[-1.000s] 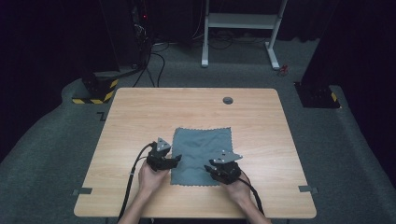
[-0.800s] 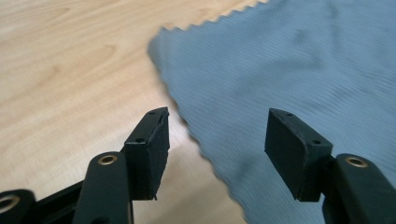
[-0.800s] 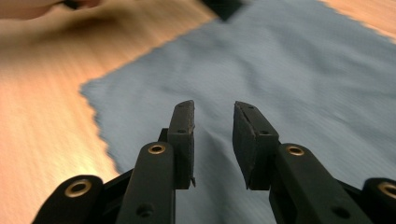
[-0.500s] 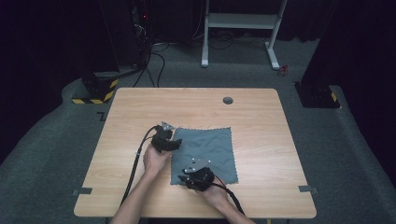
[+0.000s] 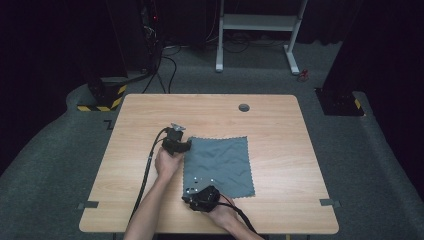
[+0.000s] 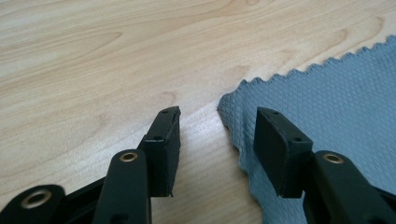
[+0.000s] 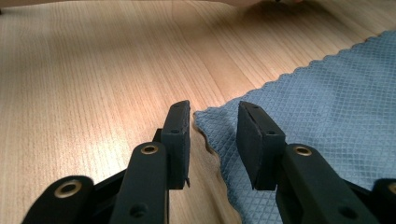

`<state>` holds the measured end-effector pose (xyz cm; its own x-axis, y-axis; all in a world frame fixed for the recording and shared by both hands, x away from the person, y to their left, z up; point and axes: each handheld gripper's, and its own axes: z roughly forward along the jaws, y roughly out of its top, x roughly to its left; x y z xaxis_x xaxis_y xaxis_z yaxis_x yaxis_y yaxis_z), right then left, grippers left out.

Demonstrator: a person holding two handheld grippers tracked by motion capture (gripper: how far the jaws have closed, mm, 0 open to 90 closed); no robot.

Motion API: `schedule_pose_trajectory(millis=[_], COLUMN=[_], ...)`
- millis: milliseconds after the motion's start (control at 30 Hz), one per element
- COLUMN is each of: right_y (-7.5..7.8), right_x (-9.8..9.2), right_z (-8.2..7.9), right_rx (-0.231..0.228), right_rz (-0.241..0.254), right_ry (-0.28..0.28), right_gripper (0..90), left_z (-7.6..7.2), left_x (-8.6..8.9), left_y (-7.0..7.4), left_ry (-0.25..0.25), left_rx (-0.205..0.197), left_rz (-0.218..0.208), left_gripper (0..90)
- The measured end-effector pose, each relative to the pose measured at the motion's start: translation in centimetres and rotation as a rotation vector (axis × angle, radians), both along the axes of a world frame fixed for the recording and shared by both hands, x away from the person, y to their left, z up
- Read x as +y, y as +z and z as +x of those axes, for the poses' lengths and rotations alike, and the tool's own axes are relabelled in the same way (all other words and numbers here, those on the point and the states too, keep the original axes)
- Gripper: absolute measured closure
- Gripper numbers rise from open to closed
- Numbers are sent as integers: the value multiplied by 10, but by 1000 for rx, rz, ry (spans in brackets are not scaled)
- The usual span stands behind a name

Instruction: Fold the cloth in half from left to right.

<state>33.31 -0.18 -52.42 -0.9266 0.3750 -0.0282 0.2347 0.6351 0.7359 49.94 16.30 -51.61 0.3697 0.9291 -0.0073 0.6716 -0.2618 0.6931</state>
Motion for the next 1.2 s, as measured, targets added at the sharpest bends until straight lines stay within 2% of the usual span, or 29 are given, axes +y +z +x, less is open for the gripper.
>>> schedule_pose_trajectory(millis=[167, 267, 367, 467, 567, 667, 767, 1033, 1200], right_y=[0, 0, 0, 0, 0, 0, 0, 1, 1], right_x=[1, 1, 1, 2, 2, 3, 4, 7, 7], right_z=[-2, -3, -4, -3, -3, -3, -4, -7, -7], right_rx=[-15, -14, -11, -12, -16, -19, -31, -67, -73], right_rz=[-8, -9, -11, -11, -11, -13, -18, -44, -45], right_ry=[-5, -3, -3, -3, -9, -12, -13, -25, -30], right_gripper=[654, 655, 657, 668, 687, 711, 748, 874, 897], left_z=[8, 11, 12, 10, 11, 11, 10, 12, 14], left_x=[-1, 2, 3, 1, 4, 3, 1, 3, -1], left_y=[2, 0, 0, 0, -1, -1, -1, -1, 0], left_ry=[10, 27, 29, 10, -29, -29, -39, -26, -42], left_rx=[6, 5, -2, -6, -20, -21, -26, -16, 0], left_rz=[26, 6, 8, 3, -15, -14, -12, -40, -34], left_gripper=[504, 500, 491, 560, 606, 635, 712, 802, 882])
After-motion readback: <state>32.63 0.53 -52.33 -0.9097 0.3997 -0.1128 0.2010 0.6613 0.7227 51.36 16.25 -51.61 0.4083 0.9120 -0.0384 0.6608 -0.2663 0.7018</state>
